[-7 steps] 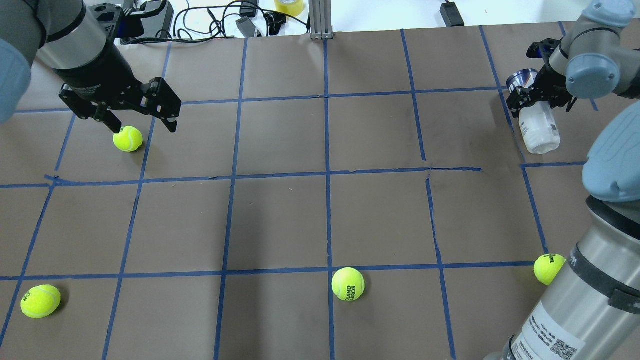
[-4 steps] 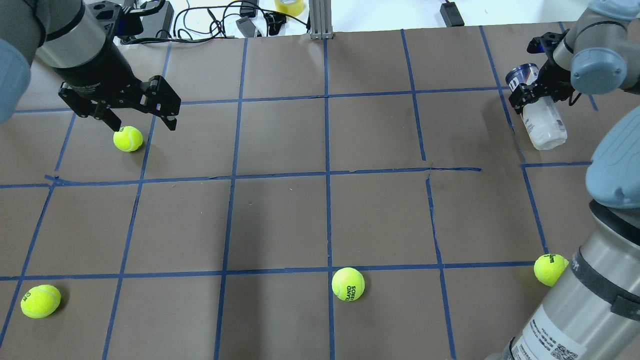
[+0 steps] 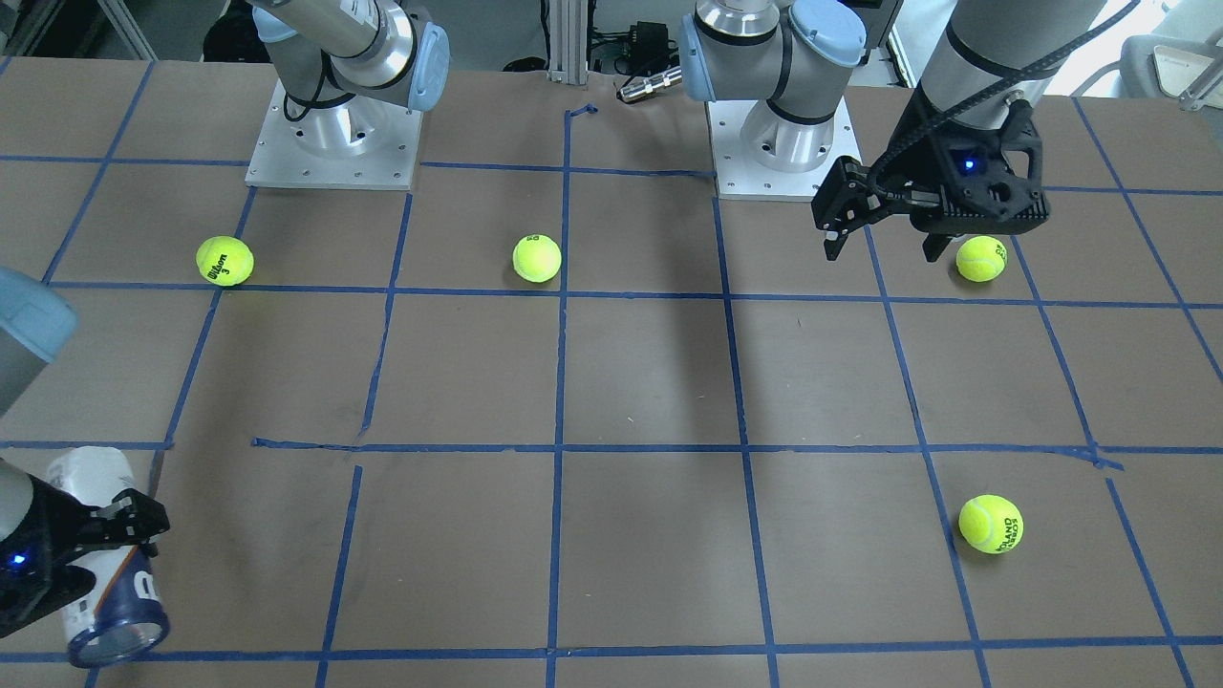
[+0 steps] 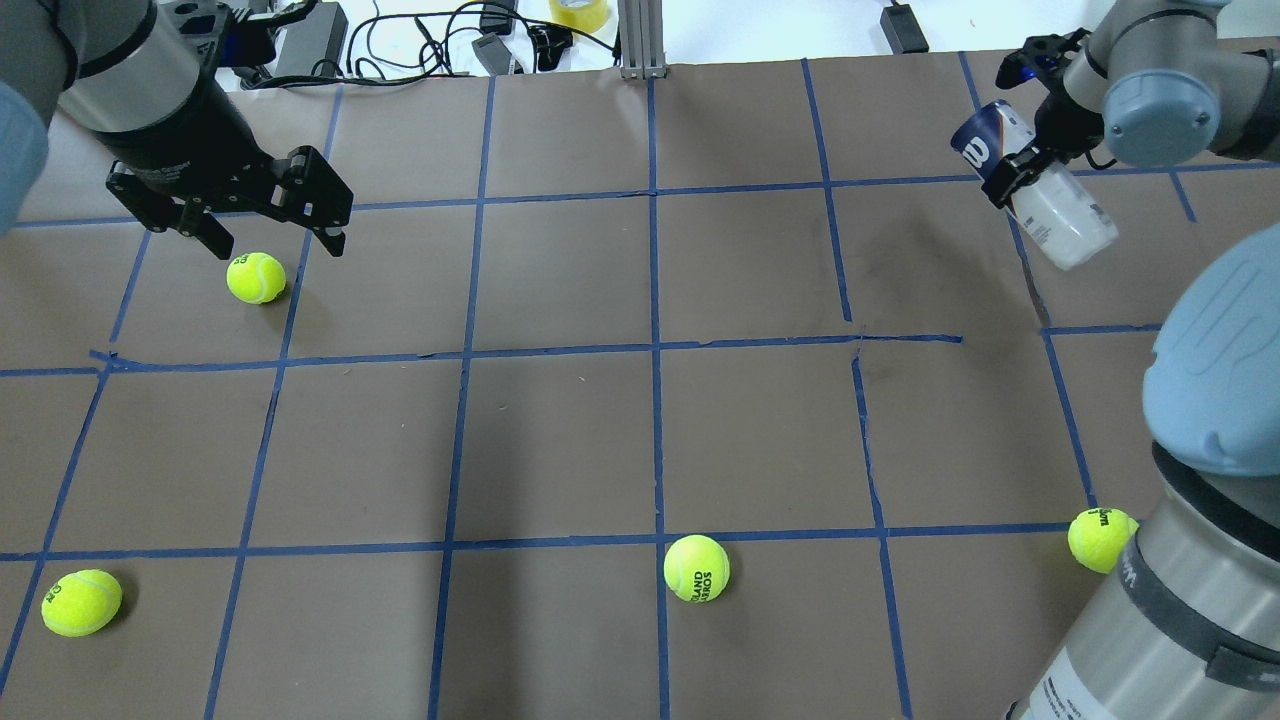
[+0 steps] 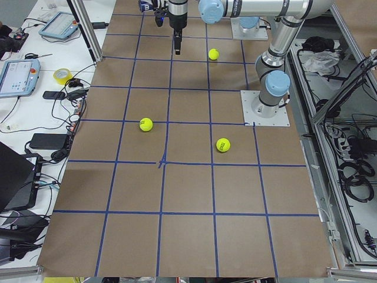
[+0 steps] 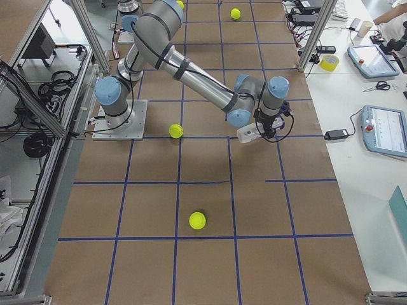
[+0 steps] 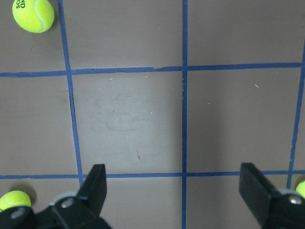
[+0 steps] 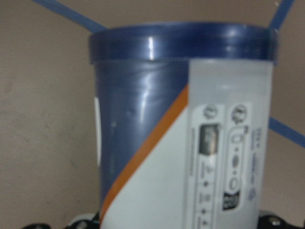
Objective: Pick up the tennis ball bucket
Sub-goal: 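Carry the can with the right gripper toward the table center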
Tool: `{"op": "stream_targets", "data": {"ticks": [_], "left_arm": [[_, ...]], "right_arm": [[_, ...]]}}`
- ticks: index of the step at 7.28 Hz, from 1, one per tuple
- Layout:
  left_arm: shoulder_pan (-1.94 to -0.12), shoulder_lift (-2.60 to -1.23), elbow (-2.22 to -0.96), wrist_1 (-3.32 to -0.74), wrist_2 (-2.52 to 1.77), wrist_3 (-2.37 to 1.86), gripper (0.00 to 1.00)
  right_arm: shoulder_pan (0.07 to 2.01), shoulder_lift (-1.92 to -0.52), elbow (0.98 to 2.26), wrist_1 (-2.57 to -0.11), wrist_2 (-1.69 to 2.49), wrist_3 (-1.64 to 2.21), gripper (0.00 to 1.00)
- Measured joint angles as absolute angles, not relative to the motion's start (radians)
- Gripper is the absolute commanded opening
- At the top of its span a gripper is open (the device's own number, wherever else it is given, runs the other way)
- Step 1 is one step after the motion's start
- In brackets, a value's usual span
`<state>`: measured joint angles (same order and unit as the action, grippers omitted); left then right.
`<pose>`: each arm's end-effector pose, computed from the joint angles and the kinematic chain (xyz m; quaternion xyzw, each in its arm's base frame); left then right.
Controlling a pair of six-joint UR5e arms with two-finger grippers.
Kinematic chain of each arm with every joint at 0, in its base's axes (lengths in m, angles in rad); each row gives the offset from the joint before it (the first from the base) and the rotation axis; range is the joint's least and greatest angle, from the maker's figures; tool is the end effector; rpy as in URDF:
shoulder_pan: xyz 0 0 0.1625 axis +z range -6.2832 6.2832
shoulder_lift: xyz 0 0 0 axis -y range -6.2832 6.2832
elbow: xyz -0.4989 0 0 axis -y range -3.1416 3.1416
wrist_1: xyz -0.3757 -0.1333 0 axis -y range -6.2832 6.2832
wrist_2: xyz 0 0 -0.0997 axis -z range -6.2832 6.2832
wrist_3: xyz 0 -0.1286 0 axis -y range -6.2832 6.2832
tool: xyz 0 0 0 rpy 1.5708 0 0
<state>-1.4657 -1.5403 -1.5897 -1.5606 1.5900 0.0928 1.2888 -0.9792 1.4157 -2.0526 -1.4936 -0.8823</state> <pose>-0.0815 -0.4741 0.5391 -0.0063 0.9999 -0.0099 0.0106 -0.0639 -0.7354 0.2942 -0.2962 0.9541 -0.0401 0.0198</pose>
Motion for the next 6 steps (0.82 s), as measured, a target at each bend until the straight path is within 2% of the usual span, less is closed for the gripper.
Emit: {"op": "stream_targets", "data": {"ticks": [6], "left_arm": [[-1.387, -1.53, -1.578, -1.573, 1.584, 0.171, 1.0]], "right_arm": [[1.733, -1.02, 1.412, -2.145, -1.456, -1.108, 0.71]]}}
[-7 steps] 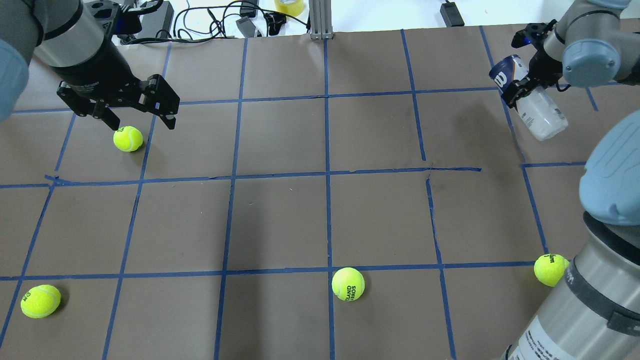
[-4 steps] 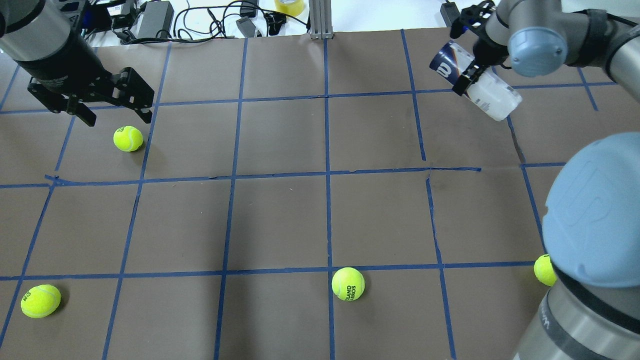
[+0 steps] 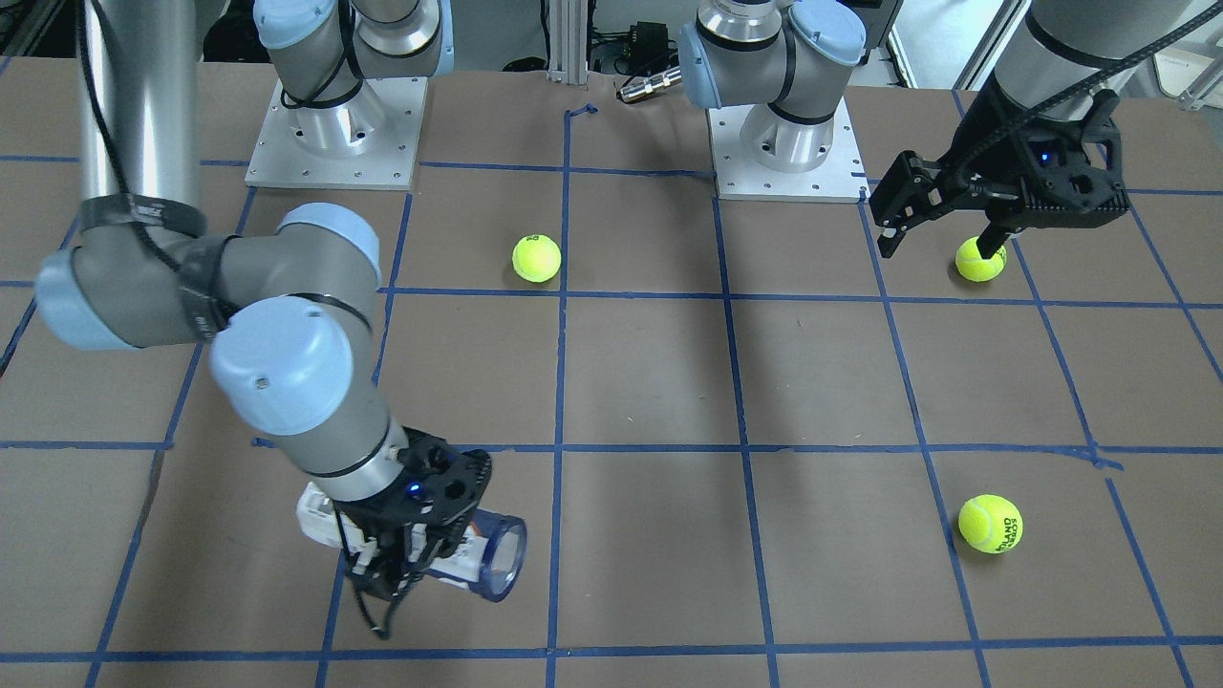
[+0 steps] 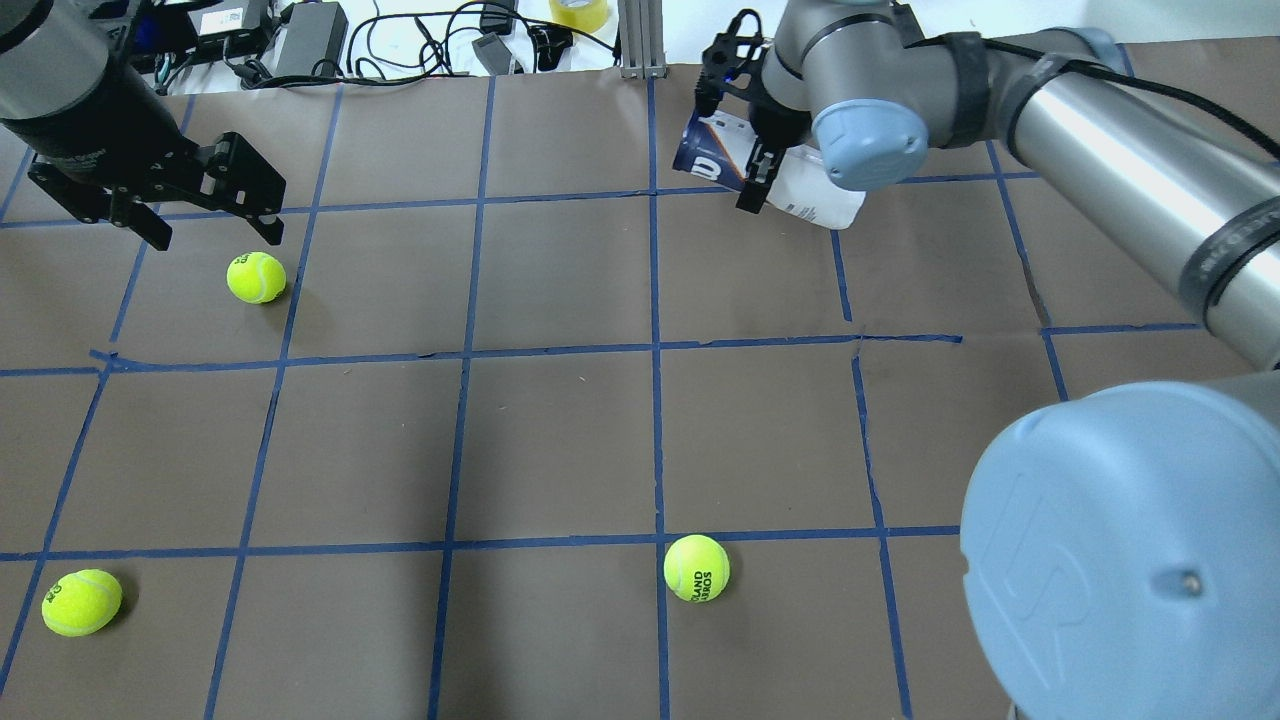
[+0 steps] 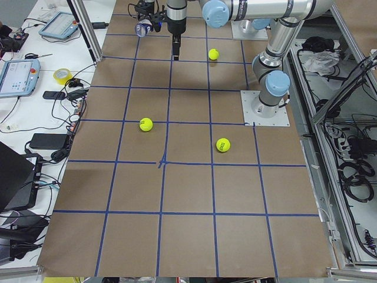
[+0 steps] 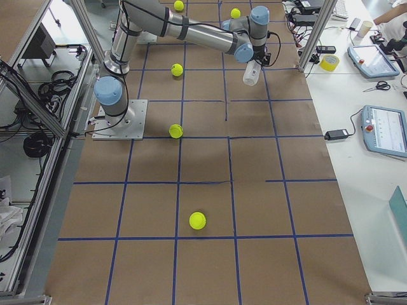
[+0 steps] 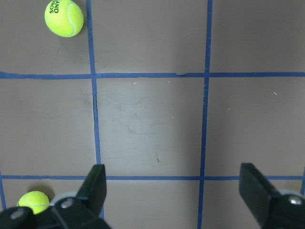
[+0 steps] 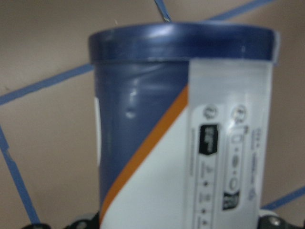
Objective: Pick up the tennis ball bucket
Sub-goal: 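Carry the can with the right gripper toward the table center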
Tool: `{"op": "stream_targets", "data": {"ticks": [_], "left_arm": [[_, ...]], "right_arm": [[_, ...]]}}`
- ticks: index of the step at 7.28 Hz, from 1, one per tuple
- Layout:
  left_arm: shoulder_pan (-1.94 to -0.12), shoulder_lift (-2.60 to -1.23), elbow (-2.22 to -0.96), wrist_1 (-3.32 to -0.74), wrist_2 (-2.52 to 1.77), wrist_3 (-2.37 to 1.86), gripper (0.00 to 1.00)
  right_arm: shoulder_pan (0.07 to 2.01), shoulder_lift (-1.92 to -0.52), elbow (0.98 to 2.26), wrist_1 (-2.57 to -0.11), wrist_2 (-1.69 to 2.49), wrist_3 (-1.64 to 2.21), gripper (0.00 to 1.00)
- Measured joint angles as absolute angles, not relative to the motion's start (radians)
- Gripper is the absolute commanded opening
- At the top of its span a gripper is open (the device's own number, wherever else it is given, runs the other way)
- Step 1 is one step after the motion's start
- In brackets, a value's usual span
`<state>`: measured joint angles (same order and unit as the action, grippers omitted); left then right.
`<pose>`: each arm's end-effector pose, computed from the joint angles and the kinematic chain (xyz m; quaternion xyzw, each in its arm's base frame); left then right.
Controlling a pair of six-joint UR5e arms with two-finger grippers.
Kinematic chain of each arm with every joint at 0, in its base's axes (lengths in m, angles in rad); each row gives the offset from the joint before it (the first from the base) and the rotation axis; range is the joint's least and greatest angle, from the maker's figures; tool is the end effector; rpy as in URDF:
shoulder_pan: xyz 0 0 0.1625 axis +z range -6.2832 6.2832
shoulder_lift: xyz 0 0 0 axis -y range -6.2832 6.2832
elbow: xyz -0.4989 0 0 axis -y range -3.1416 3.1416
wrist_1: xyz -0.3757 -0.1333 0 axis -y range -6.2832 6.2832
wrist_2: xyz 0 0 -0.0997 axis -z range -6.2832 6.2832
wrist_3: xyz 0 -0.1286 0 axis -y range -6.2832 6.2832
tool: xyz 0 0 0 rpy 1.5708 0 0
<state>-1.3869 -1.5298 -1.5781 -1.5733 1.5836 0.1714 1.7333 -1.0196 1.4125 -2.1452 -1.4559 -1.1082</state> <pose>-0.0456 -0.4750 0.5482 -0.0063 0.9998 -0.0142 0.0091 0.2641 -0.6959 0.3360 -0.5942 0.7971 -0.1066 0.0097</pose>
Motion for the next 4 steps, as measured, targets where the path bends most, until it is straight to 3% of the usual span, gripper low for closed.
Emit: {"op": "stream_targets", "data": {"ticks": [4], "left_arm": [[-1.344, -1.529, -1.571, -1.584, 1.579, 0.2, 1.0]], "right_arm": [[1.942, -0.968, 1.414, -2.221, -1.474, -1.185, 0.76]]}}
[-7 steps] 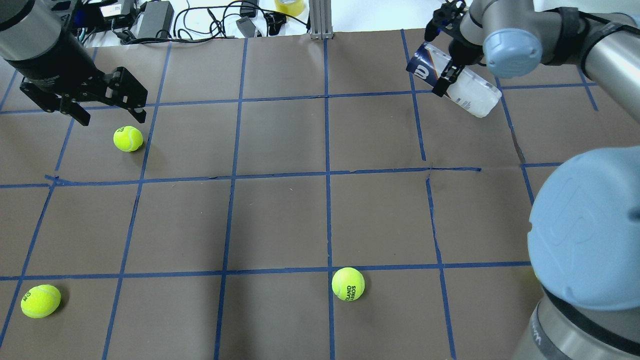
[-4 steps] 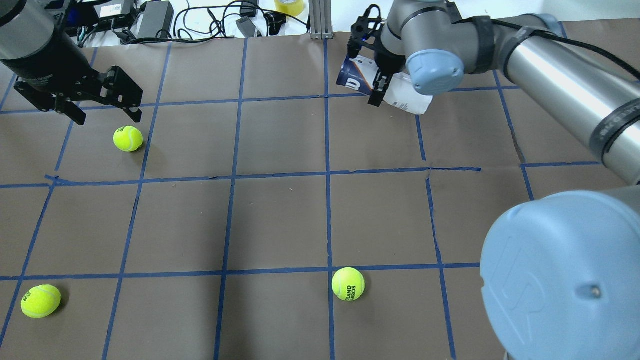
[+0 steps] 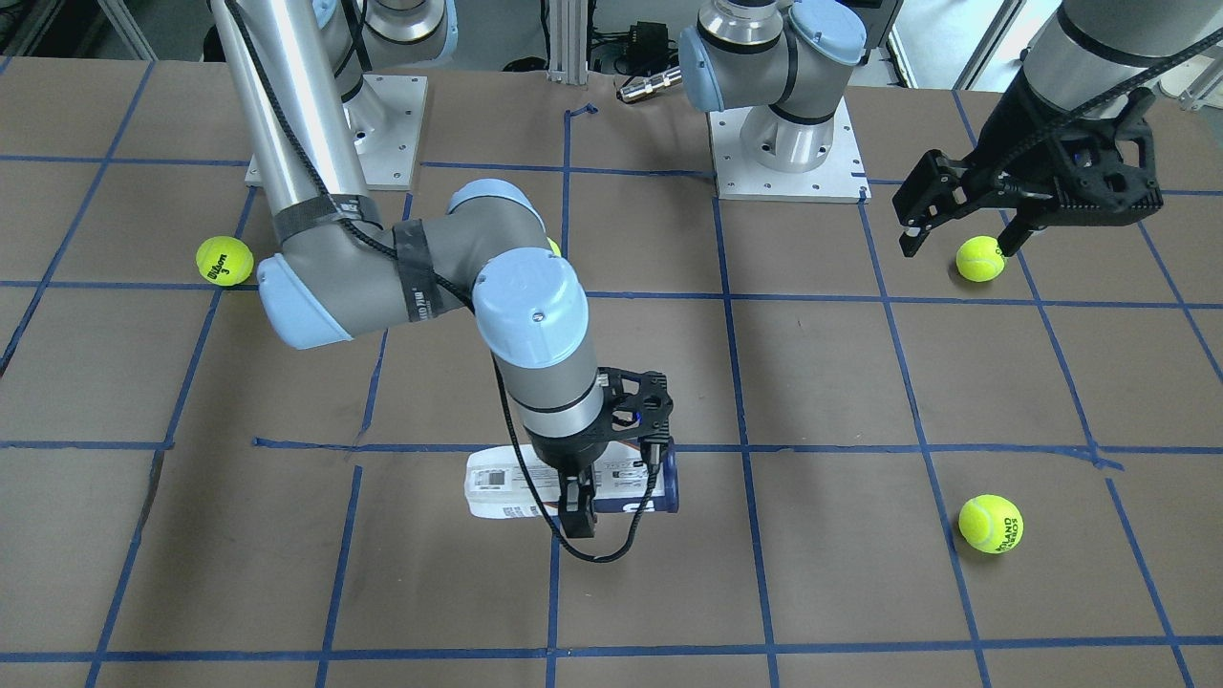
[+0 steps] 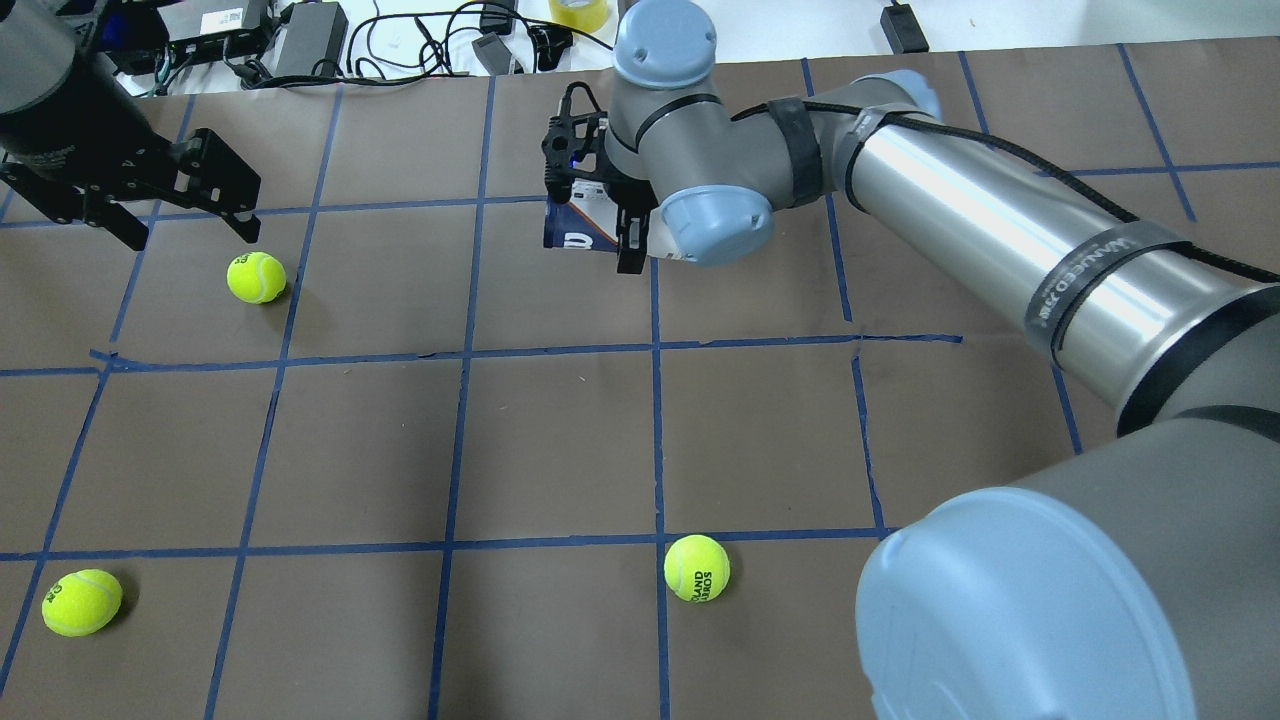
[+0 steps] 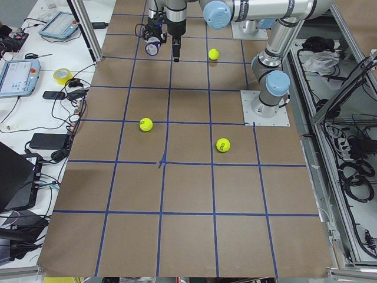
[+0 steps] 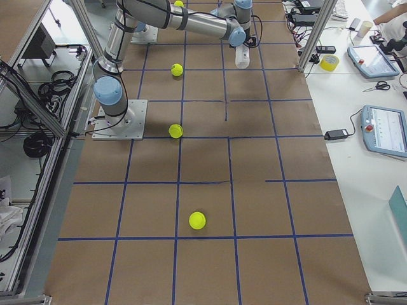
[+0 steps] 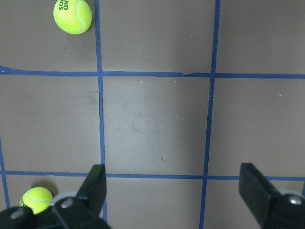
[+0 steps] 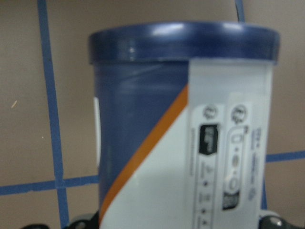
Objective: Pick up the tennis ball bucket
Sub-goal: 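Carry the can with the right gripper toward the table center, then lay the can on its side and open the right gripper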
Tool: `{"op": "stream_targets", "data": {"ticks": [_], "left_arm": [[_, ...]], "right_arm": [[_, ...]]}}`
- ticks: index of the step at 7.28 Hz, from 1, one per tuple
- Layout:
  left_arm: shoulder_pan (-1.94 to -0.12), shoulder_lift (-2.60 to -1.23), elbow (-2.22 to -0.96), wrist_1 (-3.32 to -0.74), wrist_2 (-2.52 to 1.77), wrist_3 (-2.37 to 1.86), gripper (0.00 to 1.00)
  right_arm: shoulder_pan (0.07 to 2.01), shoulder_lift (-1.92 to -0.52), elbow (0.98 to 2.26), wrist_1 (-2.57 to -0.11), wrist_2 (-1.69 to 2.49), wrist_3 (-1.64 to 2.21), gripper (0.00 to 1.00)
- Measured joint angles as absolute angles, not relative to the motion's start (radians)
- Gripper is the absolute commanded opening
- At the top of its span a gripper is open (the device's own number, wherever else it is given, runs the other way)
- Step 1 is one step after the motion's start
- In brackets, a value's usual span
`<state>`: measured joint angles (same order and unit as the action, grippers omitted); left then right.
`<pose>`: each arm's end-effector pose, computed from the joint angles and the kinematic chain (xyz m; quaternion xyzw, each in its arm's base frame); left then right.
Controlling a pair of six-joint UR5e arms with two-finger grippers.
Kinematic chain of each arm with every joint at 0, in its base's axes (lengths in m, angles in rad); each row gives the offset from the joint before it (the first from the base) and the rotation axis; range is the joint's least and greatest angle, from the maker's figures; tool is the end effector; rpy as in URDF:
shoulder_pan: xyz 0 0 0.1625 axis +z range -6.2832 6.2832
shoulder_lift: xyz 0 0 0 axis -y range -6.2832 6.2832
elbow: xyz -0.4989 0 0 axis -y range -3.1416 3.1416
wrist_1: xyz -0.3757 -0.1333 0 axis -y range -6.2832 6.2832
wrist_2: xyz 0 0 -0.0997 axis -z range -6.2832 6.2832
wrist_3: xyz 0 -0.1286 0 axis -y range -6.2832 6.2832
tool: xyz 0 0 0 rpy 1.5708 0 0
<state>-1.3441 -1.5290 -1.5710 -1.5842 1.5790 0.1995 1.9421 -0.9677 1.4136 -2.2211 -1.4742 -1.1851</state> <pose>-0.0260 -0.4758 0.5509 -0.0137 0.9998 -0.0129 0.0070 0.4063 -0.6419 0.3063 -0.7010 0.7042 -0.1126 0.0038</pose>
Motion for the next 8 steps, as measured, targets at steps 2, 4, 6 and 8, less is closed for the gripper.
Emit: {"op": "stream_targets", "data": {"ticks": [2, 4, 6, 8], "left_arm": [[-1.336, -1.529, -1.569, -1.588, 1.579, 0.248, 1.0], [-1.335, -1.528, -1.569, -1.592, 1.58, 0.265, 1.0], [-1.335, -1.527, -1.571, -1.593, 1.581, 0.267, 1.0], [-1.335, -1.527, -1.572, -1.593, 1.581, 0.267, 1.0]], "right_arm": [[2.005, -0.915, 1.415, -2.285, -1.481, -1.185, 0.78], [2.041, -0.866, 1.416, -2.358, -1.472, -1.176, 0.78], [2.06, -0.851, 1.416, -2.372, -1.479, -1.154, 0.78], [2.067, -0.848, 1.417, -2.373, -1.496, -1.123, 0.92]]}}
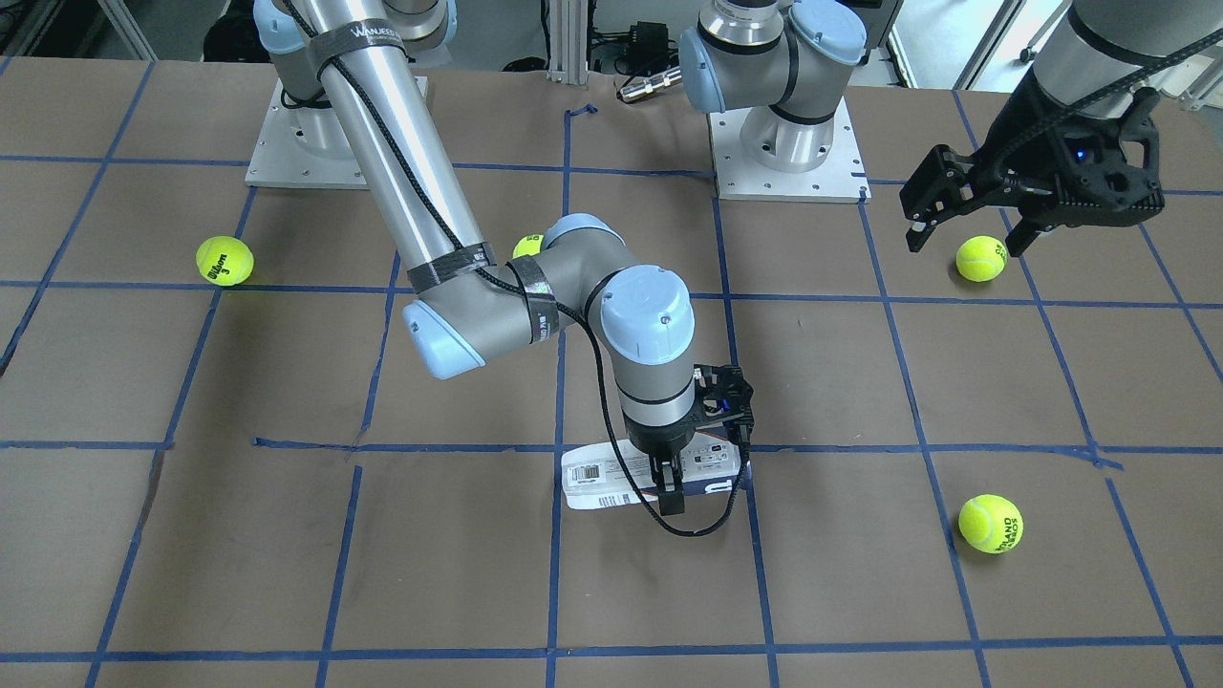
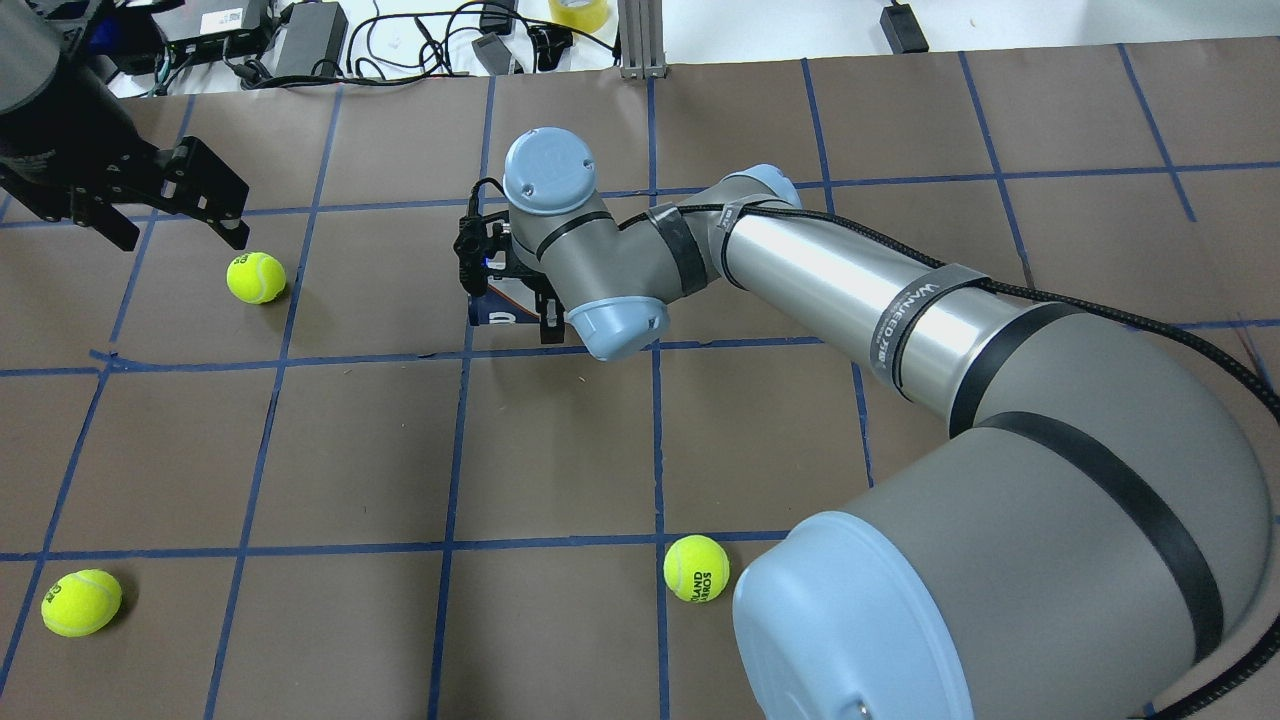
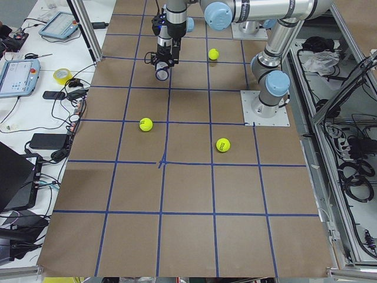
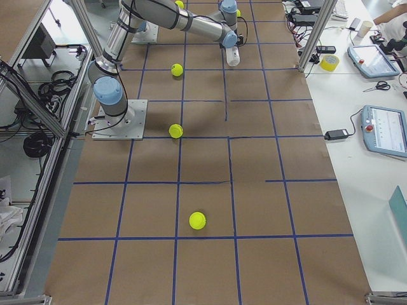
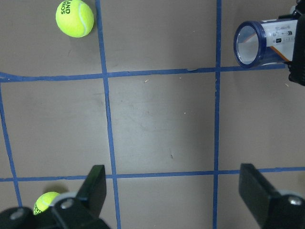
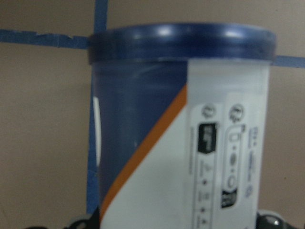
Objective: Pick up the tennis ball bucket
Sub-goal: 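Lay the can on its side and open the right gripper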
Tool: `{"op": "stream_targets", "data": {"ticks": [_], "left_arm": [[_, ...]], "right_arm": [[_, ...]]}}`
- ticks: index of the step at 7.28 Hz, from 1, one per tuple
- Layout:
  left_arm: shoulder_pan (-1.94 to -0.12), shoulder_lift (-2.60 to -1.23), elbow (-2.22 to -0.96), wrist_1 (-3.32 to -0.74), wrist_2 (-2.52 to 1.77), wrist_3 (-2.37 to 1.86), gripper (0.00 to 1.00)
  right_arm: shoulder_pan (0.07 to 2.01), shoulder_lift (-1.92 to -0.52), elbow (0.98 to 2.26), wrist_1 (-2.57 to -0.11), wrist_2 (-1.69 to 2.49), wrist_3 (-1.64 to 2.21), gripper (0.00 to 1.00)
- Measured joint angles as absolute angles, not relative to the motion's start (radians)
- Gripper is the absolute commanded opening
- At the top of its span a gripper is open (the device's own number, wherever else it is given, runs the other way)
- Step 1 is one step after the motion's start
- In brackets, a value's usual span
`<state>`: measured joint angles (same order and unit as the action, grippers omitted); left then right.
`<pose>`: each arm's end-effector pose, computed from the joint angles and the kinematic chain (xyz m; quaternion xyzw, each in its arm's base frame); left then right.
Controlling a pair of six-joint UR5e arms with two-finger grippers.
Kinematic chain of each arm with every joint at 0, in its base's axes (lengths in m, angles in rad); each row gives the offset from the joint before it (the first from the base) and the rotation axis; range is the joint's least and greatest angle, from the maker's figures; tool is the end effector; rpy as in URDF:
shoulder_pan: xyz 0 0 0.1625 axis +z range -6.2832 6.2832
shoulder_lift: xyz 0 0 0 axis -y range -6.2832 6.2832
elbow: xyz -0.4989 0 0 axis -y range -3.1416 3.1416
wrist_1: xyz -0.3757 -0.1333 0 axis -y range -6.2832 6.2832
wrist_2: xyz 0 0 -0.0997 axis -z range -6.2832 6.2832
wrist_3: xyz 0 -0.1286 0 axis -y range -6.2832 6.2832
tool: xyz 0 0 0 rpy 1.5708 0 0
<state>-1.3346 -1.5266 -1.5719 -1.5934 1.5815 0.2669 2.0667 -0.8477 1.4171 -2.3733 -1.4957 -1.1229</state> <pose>-0.0216 -0.4738 0.5506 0.0153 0.9998 -0.0086 0.0077 0.4936 -0.6120 0.2323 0.7215 -0.6816 0.1220 0.0004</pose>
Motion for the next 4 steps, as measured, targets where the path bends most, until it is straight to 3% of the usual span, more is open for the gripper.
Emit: {"op": "stream_targets", "data": {"ticks": [2, 4], "left_arm": [[-1.335, -1.526, -1.573, -1.593, 1.581, 0.267, 1.0], [-1.335, -1.526, -1.575, -1.593, 1.58, 0.267, 1.0]], "right_arm": [[2.068, -0.847, 1.417, -2.375, -1.501, -1.117, 1.0], [2.067, -0.847, 1.417, -2.374, -1.502, -1.116, 1.0]]}}
